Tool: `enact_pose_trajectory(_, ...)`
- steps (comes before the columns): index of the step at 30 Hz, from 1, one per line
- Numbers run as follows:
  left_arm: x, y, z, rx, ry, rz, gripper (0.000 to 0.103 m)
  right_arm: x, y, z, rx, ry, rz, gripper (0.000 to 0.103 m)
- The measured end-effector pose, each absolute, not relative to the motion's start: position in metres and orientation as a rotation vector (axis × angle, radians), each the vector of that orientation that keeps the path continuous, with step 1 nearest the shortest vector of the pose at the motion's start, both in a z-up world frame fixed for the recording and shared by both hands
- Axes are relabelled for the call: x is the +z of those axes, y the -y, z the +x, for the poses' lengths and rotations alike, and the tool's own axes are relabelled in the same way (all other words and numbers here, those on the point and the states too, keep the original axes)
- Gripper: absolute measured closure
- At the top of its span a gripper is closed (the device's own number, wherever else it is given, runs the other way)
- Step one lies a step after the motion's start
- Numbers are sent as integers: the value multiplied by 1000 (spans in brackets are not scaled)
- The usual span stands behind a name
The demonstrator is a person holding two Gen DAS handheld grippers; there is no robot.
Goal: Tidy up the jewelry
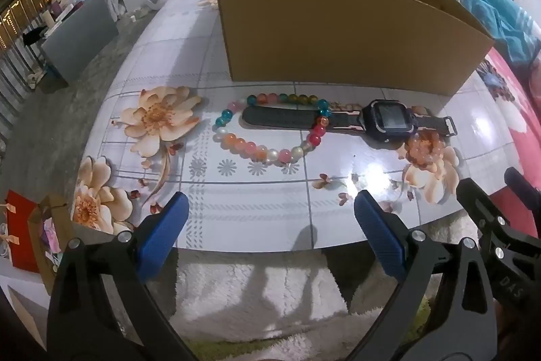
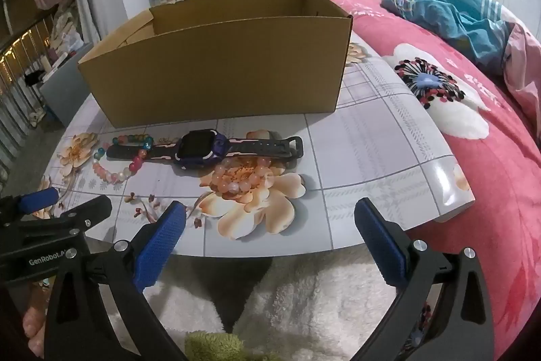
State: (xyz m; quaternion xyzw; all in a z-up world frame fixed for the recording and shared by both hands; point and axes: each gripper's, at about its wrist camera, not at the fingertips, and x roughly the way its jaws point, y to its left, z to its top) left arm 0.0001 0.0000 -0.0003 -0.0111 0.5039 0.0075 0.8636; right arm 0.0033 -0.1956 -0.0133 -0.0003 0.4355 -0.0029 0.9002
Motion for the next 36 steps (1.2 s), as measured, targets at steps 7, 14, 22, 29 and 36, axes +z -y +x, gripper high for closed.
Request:
enact_pose_trajectory(7,-2,7,-1,32,-1055,-22,8,-14,196,4,-9,-903,3,6)
enact_pose_trajectory(14,-6,4,-1,21,-1062,-38,8,-14,196,5,-8,-913,8,6)
enact_pose_trajectory(22,-7,-1,1,13,-1071,-45,8,-14,196,5,-7,-916,8,6)
enact_pose_trajectory(29,-7,-1,0,14,-1073,-48,8,-15,194,6,-4,-918,2,6)
enact_pose_trajectory(36,-7,-2,0,14,-1075,-51,8,-15,193,5,-3,-918,5,6)
